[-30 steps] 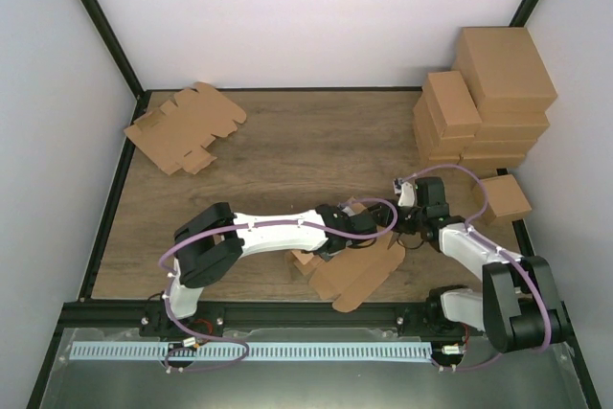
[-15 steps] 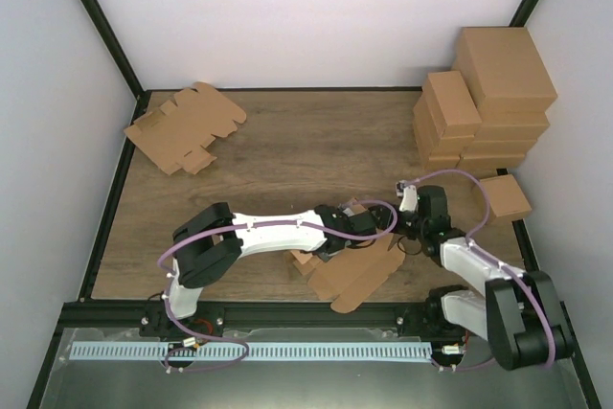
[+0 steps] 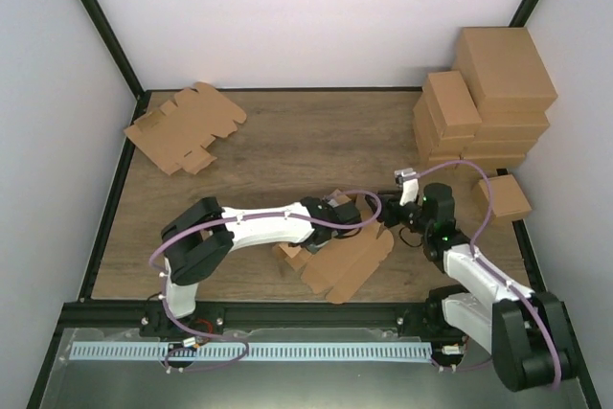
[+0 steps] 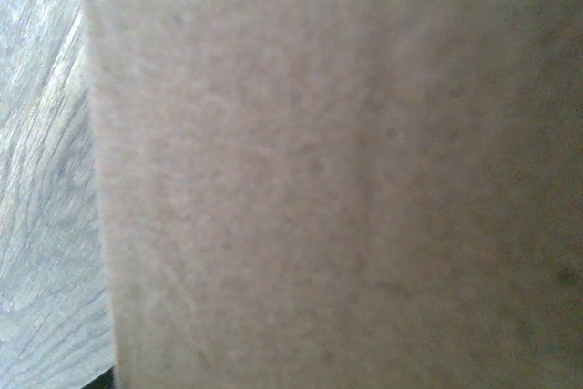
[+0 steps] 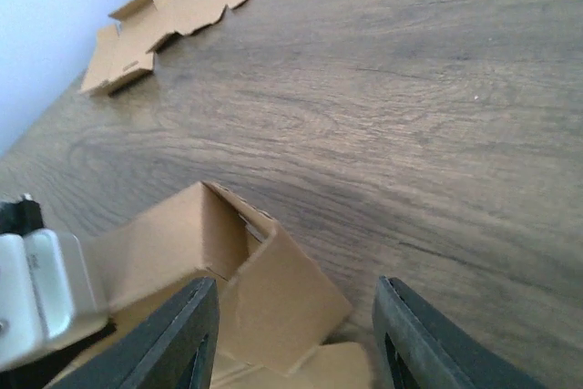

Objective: Fold the paper box

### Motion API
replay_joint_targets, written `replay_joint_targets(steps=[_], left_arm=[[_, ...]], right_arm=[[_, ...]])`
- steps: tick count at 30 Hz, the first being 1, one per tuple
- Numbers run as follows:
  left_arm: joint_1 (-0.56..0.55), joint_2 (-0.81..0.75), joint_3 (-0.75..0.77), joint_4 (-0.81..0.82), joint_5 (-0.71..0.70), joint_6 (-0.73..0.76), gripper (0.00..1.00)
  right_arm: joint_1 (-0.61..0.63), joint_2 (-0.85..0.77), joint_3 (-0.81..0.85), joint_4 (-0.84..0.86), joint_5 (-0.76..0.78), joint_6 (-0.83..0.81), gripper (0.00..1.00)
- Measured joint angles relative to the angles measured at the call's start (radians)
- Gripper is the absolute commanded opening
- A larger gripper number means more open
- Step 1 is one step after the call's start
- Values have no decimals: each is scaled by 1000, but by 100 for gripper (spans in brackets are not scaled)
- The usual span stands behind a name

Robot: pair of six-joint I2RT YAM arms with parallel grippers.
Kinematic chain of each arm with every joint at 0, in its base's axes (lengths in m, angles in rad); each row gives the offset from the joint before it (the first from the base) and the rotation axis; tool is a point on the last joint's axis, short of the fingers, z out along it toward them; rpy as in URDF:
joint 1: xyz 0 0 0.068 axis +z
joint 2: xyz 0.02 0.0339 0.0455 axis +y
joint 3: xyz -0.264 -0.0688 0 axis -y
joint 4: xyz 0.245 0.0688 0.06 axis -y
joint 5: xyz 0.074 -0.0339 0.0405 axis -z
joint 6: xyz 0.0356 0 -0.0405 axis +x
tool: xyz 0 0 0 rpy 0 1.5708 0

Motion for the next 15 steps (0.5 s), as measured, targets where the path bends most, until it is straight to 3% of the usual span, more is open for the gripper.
replay_joint_targets(steps=[6,12,15], left_arm=[[72,-34,-58,3,0,3,42],[154,-87,-101,6,2,26,42],[171,-114,-116,11,10,33,42]], right_arm=[[1,186,129,9,-54,-124,49],[7,484,364,-33,-177,-269,48],[23,542,423,-61,-169,-322,48]])
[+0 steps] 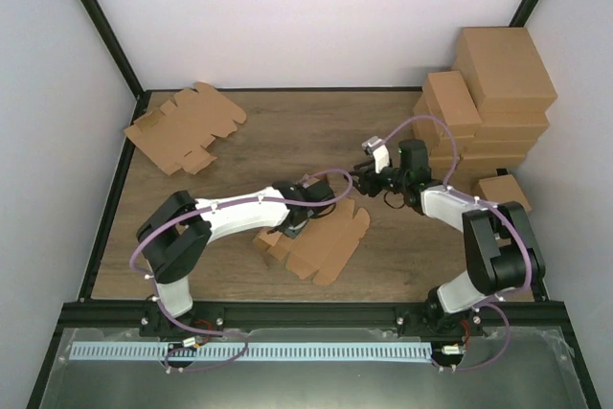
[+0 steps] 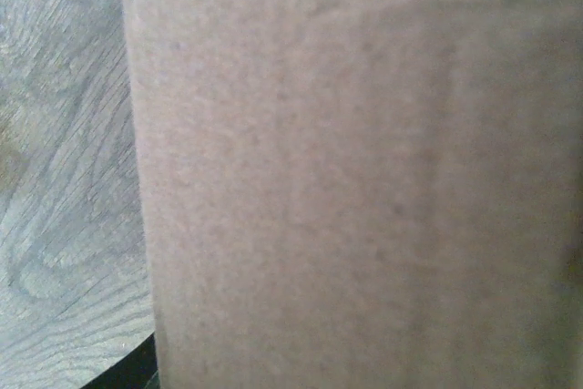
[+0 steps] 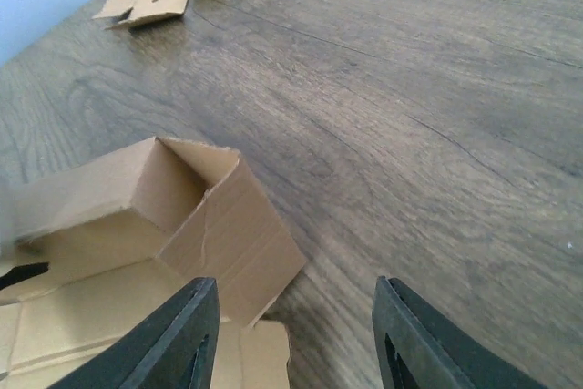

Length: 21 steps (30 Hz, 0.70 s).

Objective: Fold the paper box

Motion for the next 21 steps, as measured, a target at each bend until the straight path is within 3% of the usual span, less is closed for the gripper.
replay_joint_targets(steps=[5,13,21], left_arm=[[3,-7,-2,14,23,15,43],[3,-7,-2,24,40,29,44],[-2,-7,0,15,16,39,40]], right_arm=[[66,81,97,-46,80,-24,47],[114,115,102,-40,116,-17,46],[152,109,82,-41,113,-8,44]])
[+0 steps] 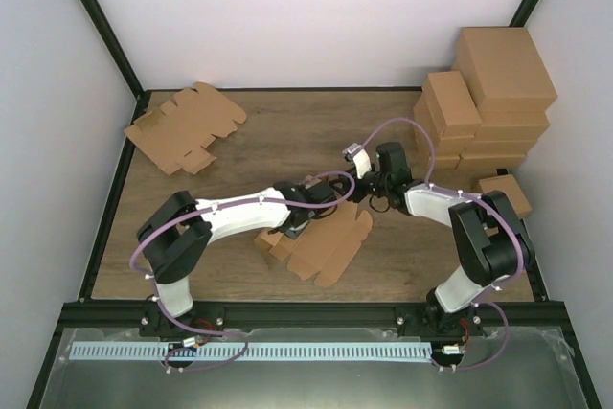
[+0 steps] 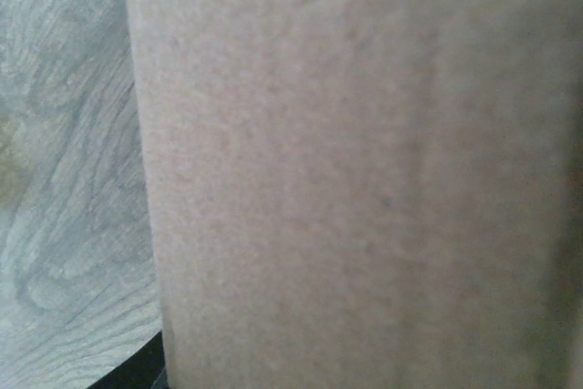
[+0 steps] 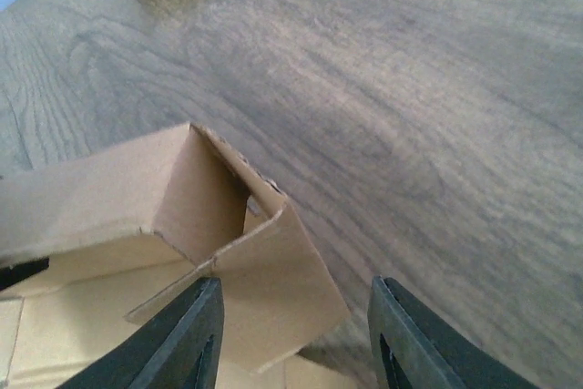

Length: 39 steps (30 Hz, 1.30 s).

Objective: Fold the paper box

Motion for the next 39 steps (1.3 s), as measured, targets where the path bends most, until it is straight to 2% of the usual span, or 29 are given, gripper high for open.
replay_joint_targets(steps=[16,29,35,39], left_arm=[[-93,47,32,-51,-128,-17,40],[-99,38,39,-50,-98,-5,40],[-104,10,39,-45,-76,5,40],[-109,6,39,-43,-70,6,40]], right_arm=[[12,-82,-113,6,-39,54,43],[22,-161,-209,82,-90,52,43],[22,-176,-295,172,-124,84,44],[20,-230,-343,210,-134,113,48]])
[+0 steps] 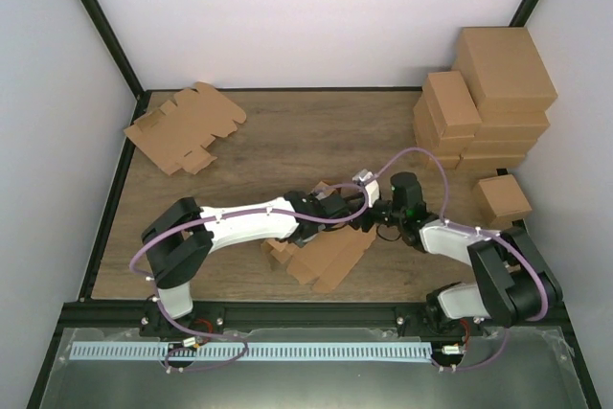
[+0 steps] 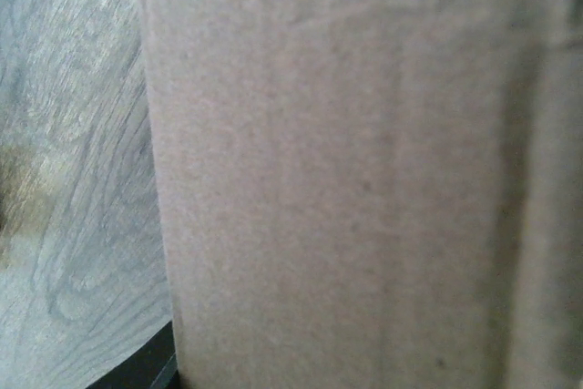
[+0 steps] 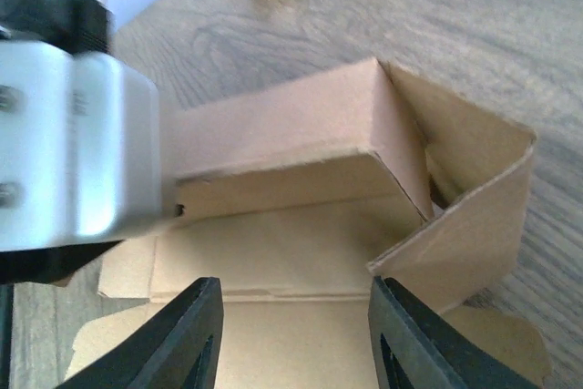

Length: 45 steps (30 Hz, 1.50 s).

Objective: Fold the paper box

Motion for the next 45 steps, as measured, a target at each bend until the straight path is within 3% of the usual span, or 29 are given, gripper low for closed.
replay_joint_targets(steps=[4,8,13,20,34,45], left_arm=[[0,0,0,0,1,0,40],[0,0,0,0,1,0,40],[-1,0,0,1,0,0,40],[-12,6,0,0,-18,-1,40],[-56,59,0,-2,-89,-14,40],[-61,61,0,-3,-106,-23,41]], right_arm=[[-41,-43,-11,32,-55,30,51],[-140,-35,-10,55,-129,63,60],[-208,82,28,104,-214,127,61],[-230,241,100,190,-254,235,60],[-245,410,214,386,-317,460,57],[-247,436,174,447,-465,494,52]])
